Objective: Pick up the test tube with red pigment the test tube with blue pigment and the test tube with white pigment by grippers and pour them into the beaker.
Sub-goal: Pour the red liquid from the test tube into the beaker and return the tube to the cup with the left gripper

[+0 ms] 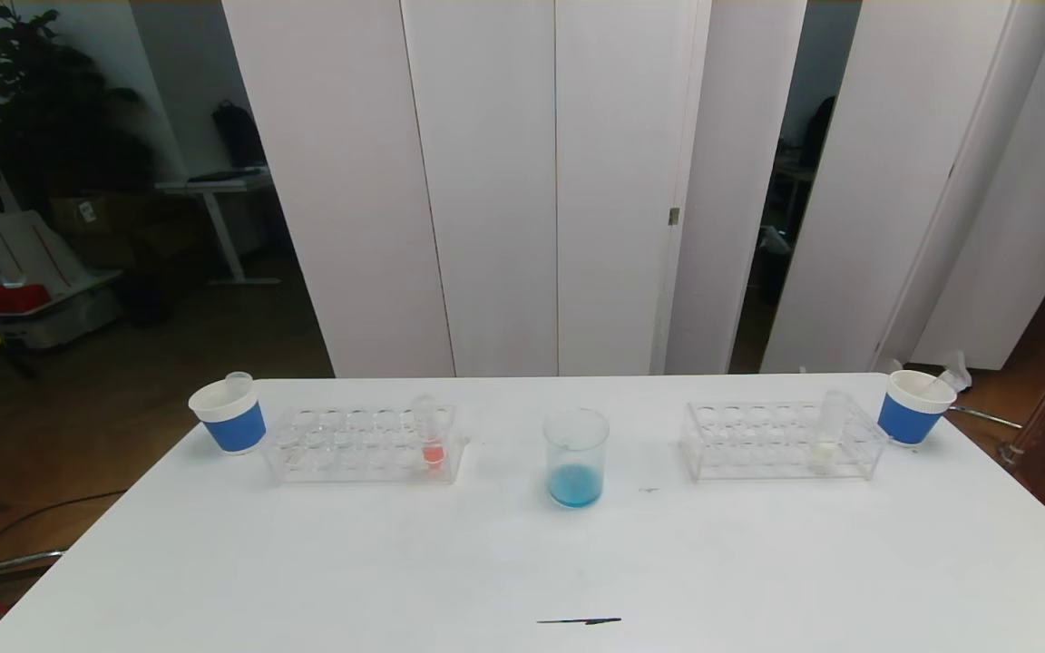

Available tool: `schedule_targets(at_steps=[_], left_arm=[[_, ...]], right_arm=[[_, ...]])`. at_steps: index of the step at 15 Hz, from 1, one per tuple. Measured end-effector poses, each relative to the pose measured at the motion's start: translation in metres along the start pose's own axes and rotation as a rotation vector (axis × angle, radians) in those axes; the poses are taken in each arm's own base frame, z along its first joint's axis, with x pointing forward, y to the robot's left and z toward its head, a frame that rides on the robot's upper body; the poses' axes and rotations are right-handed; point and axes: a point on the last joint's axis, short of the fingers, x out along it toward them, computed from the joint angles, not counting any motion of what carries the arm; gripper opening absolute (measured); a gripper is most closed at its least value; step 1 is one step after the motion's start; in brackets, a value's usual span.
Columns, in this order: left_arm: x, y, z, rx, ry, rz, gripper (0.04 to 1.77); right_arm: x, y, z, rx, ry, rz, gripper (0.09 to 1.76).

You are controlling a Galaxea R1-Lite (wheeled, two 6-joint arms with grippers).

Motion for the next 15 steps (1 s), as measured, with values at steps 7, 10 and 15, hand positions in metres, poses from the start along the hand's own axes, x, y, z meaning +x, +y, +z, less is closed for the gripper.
schedule_targets(at_steps=[7, 10, 15], left_arm=[[-0.013, 0.003, 0.066, 0.003, -0.081, -0.019, 1.75], [0.001, 0.005, 0.113, 0.002, -0.075, -0.023, 1.75], [0.066, 0.008, 0.18, -0.009, -0.058, -0.025, 1.75]], right_arm=[[0.0, 0.0, 0.0, 0.0, 0.0, 0.0, 1.75], [0.0, 0.0, 0.0, 0.0, 0.0, 0.0, 1.75], [0.0, 0.0, 0.0, 0.0, 0.0, 0.0, 1.75]])
